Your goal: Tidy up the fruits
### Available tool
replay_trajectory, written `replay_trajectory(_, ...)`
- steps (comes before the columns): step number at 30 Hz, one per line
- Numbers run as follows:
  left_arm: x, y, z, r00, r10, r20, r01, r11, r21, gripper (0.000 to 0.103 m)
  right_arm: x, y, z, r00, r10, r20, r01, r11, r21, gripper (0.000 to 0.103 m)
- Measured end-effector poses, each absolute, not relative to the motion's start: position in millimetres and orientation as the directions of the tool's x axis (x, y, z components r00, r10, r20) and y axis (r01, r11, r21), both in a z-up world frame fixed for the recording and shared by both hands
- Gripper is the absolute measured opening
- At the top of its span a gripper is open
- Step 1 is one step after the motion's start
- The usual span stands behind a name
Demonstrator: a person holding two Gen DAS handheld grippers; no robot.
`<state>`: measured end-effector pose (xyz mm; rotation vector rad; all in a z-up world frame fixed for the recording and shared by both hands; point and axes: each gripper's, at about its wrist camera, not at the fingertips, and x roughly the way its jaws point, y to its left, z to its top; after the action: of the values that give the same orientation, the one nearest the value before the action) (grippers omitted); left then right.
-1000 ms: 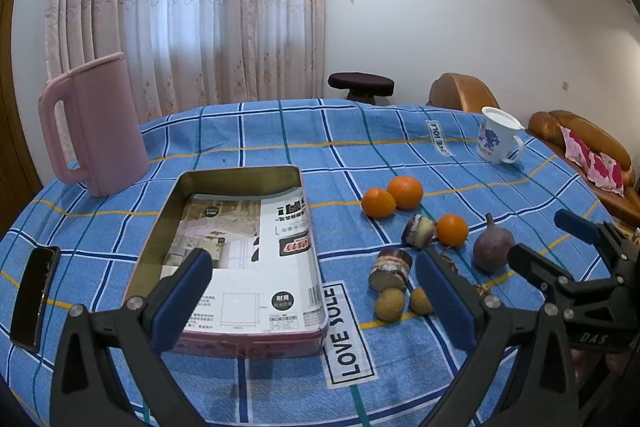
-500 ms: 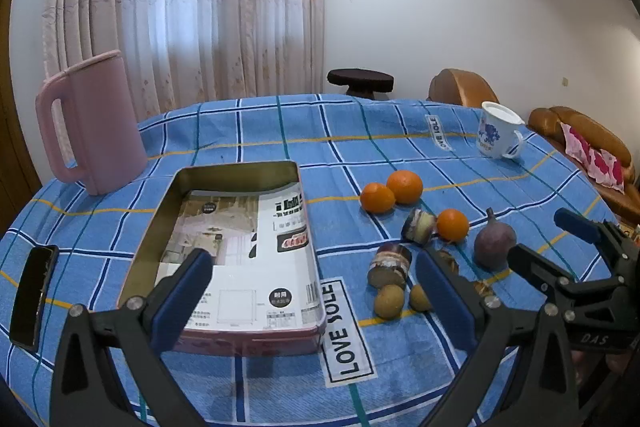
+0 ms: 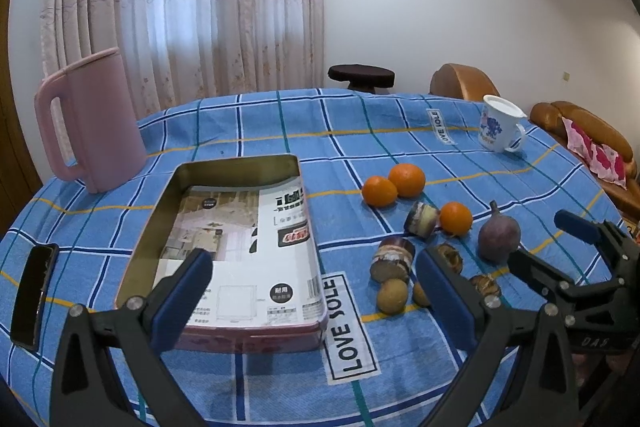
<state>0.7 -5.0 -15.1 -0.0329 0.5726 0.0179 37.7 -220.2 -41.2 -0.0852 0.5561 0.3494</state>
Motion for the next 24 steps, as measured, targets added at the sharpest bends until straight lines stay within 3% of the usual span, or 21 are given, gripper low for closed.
replay_trajectory(3,-1,-2,-17,0.83,0.009,-0.558,-0.03,0.999,-0.029,0.103,38,-218,-48,0.775,0.312,-0.55,-0.366,0.93,0.011,0.091)
replay_trajectory(5,-2,-2,-17,0.829,0.008,-0.56,-0.031,0.999,-0.031,0.103,39,-215,-55,0.748,0.328,-0.577,-0.39,0.921,0.018,0.071)
replay_trajectory(9,-5,-9,-19,0.826,-0.048,-0.561,0.016,0.998,-0.061,0.103,44,-208,-69,0.694,0.36,-0.623,-0.431,0.901,0.041,0.062)
replay_trajectory(11,-4,-15,-20,0.818,-0.061,-0.573,0.035,0.998,-0.056,0.103,47,-205,-76,0.662,0.382,-0.646,-0.456,0.888,0.057,0.05)
replay_trajectory(16,-5,-33,-23,0.809,-0.097,-0.58,0.086,0.995,-0.047,0.103,53,-197,-83,0.599,0.409,-0.688,-0.503,0.861,0.074,0.041)
replay_trajectory(24,4,-52,-25,0.807,-0.094,-0.583,0.114,0.993,-0.002,0.096,45,-199,-80,0.62,0.418,-0.664,-0.514,0.856,0.059,0.04)
